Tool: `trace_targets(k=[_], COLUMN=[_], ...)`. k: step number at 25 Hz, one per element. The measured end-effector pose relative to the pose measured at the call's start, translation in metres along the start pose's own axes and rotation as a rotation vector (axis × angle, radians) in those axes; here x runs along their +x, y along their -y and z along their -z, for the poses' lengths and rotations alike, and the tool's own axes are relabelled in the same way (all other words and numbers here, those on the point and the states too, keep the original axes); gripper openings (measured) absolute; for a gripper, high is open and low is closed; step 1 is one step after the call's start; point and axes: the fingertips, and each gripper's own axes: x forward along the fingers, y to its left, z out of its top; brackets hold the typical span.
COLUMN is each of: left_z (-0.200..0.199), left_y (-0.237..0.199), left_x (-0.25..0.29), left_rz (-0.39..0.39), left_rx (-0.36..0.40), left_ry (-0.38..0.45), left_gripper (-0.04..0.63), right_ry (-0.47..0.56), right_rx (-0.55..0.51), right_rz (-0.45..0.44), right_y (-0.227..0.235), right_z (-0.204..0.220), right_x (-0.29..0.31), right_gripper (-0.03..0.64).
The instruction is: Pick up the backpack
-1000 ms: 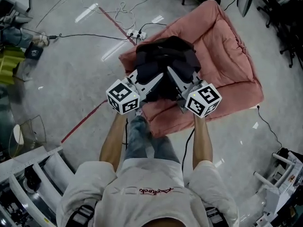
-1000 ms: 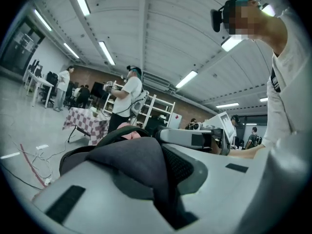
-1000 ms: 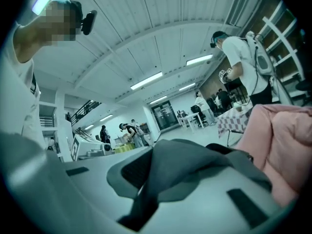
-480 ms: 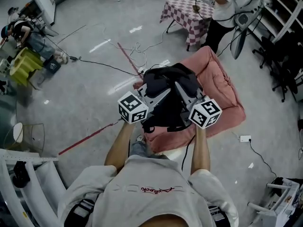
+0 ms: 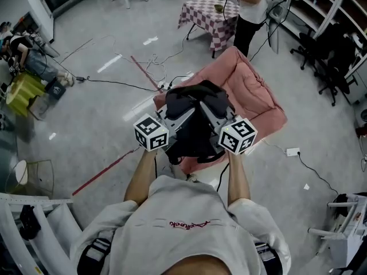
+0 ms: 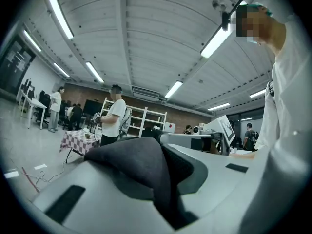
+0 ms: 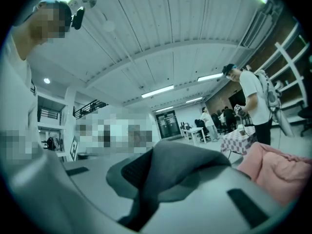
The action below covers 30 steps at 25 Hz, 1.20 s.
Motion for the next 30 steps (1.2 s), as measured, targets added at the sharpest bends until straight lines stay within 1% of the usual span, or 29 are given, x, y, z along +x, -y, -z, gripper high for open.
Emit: trace_targets(k=[4, 9, 13, 17, 21, 24, 30], left_z=[0.013, 0.017, 0.024, 0.039, 0.064, 0.079, 0.081], left_y=[0.012, 0.029, 0.048, 0.063, 0.076, 0.087, 0.098], left_x=[-0.004, -0.017, -0.03, -0.038, -0.048, -0.057, -0.069], left_rz=[0.026, 0.069, 0.112, 0.148, 0.164, 0.174, 0.186], left_rx=[-0.032, -0.051, -0.053, -0.066, -0.103, -0.116, -0.132], left_ry=[-0.006, -0.011, -0.03, -0.059, -0.104, -0.134, -0.125], left_gripper=[0.049, 0.048, 0.048, 0.048, 0.048, 0.048, 0.048], right_ry=[-0.017, -0.01, -0.004, -0.008, -0.03, -0.046, -0.031], right_rx=[-0.002, 0.009, 0.021, 0.054, 0.095, 0.118, 0.122], right_rz=[0.031, 0.084, 0.134, 0.176, 0.215, 0.231, 0.242], right_y=[-0.011, -0.029, -0.048, -0.057, -0.067, -0.076, -0.091], right_z=[0.014, 0.018, 0.026, 0.041, 0.067, 0.082, 0.085], right_x=[-0.016, -0.029, -0.044, -0.057, -0.071, -0.08, -0.088], right_gripper=[0.047, 0.048, 0.048, 0.048, 0.048, 0.048, 0.048])
